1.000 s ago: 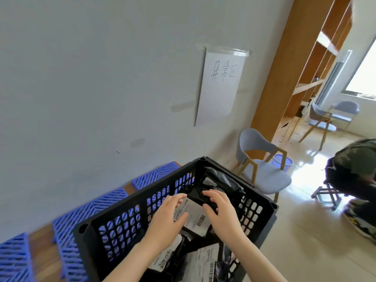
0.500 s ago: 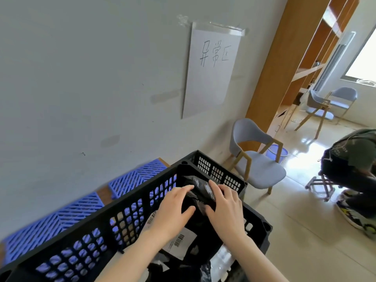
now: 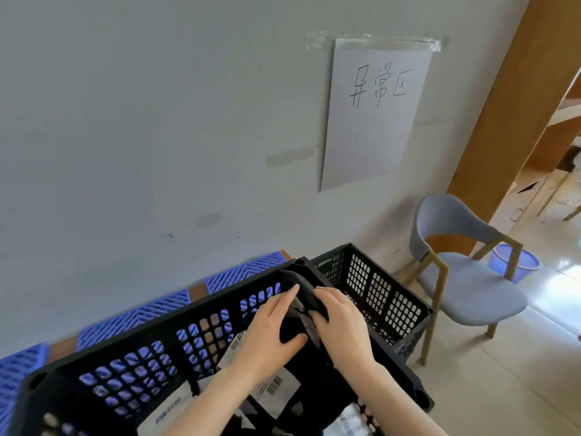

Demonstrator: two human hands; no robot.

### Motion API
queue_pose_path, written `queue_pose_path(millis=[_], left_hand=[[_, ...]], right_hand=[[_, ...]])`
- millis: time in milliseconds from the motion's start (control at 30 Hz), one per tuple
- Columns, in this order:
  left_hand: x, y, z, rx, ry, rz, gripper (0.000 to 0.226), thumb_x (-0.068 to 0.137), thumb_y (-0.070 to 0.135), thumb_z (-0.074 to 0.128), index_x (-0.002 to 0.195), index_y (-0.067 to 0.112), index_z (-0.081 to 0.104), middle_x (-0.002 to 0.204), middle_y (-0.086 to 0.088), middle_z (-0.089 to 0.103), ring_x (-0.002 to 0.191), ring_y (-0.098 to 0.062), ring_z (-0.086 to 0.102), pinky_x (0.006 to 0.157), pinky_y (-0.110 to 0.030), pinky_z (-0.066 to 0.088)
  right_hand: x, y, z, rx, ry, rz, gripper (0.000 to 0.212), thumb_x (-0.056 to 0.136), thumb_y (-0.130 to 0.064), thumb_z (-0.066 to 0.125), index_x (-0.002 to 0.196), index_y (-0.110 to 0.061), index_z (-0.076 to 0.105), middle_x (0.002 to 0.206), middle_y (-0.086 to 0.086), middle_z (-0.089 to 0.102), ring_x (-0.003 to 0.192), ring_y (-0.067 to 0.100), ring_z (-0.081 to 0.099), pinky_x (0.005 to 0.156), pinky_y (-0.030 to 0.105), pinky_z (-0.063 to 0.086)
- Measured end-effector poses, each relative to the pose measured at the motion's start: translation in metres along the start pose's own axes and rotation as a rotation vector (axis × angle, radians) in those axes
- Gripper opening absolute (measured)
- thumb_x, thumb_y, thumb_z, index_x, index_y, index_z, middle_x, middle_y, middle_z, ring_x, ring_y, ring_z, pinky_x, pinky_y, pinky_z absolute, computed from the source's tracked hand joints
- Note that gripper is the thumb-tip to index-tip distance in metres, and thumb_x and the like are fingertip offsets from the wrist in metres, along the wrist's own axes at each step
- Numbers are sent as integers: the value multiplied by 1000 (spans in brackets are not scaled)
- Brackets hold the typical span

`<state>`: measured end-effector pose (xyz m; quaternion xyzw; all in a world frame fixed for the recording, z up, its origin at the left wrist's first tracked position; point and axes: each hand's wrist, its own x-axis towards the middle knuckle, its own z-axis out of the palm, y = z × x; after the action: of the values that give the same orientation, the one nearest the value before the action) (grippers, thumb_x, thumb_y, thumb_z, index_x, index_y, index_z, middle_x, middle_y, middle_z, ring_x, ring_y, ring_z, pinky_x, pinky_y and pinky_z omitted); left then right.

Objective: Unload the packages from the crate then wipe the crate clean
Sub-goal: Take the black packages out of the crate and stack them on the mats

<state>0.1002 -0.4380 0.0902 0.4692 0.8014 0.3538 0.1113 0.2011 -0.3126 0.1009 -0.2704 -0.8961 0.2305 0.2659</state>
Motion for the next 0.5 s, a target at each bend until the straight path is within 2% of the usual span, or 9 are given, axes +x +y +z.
queue_pose_path(millis=[100, 233, 300, 400, 500], left_hand=[[-10, 1, -10, -39, 64, -24, 83, 88, 39, 65, 147, 56, 8, 147, 31, 16, 134, 14, 17, 108, -14, 23], [-24, -1, -34, -34, 176, -60, 82, 88, 40, 64, 144, 60, 8, 141, 36, 16, 119, 31, 20, 83, 1, 31], [-33, -4, -51, -28, 211, -65, 79, 89, 42, 63, 139, 65, 6, 139, 36, 17, 121, 27, 22, 86, -2, 29], [-49, -11, -78, 5, 267, -77, 78, 90, 45, 61, 139, 65, 4, 140, 31, 19, 130, 11, 24, 99, -13, 25], [-71, -21, -106, 12, 333, -93, 78, 90, 47, 61, 139, 64, 2, 141, 25, 24, 128, 7, 31, 97, -9, 26]], right_hand=[[7, -17, -6, 107, 21, -6, 36, 89, -18, 61, 125, -23, 61, 124, -14, 58, 114, 7, 53, 96, 25, 46], [20, -53, -15, 212, 93, -61, 31, 89, -13, 61, 119, -21, 65, 116, -15, 61, 105, 7, 57, 90, 29, 50], [26, -74, -20, 236, 116, -107, 29, 88, -11, 62, 116, -18, 66, 113, -13, 62, 100, 8, 59, 87, 28, 51], [34, -111, -26, 260, 132, -175, 28, 88, -8, 62, 115, -15, 67, 111, -9, 64, 95, 9, 60, 84, 20, 47], [37, -150, -32, 325, 144, -218, 26, 89, -7, 62, 114, -13, 68, 109, -8, 63, 96, 10, 60, 83, 11, 42]])
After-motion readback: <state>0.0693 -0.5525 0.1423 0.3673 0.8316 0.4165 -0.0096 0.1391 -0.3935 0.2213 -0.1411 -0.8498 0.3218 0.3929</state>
